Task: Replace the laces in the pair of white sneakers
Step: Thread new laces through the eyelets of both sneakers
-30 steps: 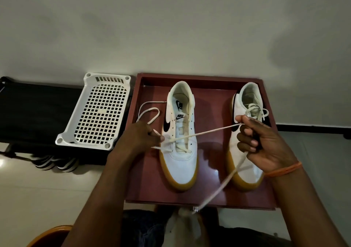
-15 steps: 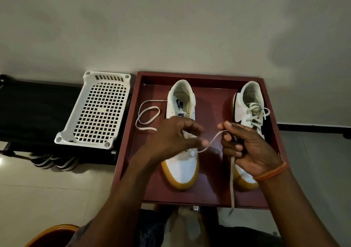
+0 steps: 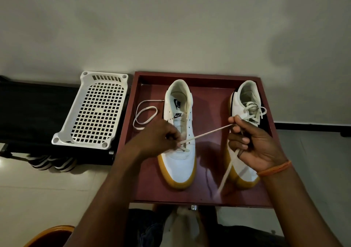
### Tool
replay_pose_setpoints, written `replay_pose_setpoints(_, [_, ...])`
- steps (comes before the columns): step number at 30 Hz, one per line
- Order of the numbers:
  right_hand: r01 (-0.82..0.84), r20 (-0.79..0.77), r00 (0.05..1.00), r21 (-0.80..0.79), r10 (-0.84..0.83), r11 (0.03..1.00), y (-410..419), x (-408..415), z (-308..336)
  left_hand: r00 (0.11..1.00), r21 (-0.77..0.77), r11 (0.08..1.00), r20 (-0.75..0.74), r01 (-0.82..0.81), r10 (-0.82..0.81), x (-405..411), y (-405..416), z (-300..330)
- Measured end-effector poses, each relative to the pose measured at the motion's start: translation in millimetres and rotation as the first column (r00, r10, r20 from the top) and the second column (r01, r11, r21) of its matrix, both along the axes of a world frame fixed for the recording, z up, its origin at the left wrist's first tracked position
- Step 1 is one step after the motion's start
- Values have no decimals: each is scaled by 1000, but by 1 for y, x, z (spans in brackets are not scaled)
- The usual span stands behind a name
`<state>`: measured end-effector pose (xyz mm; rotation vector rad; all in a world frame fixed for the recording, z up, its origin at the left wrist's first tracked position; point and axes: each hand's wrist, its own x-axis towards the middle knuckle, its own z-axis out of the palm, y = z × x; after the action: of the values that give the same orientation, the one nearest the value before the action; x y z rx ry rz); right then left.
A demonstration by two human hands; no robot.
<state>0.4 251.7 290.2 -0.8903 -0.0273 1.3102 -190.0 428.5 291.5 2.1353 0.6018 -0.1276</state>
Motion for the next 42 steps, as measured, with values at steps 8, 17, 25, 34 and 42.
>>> replay_pose_setpoints(8, [94,-64,993,-61,-97,994,-3,9,-2,809,456,889,-540,48,233,-43,36,-35])
replay_pose_setpoints(17, [-21,-73,997,-185,7,983,15,-27,-6,937,-132,976,281,-176,207,23,-35,10])
replay_pose_setpoints(25, [-60,-123,992,-165,40,984,15,-28,-3,932,-249,956,282,-156,225,22,-31,-2])
replay_pose_setpoints(34, [-101,-123,989,-183,79,978,16,-34,-1,945,-210,969,271,-128,184,26,-37,1])
replay_pose_setpoints(42, [-11,47,999,-254,24,967,8,-18,-1,968,-140,964,86,-225,238,6,-12,6])
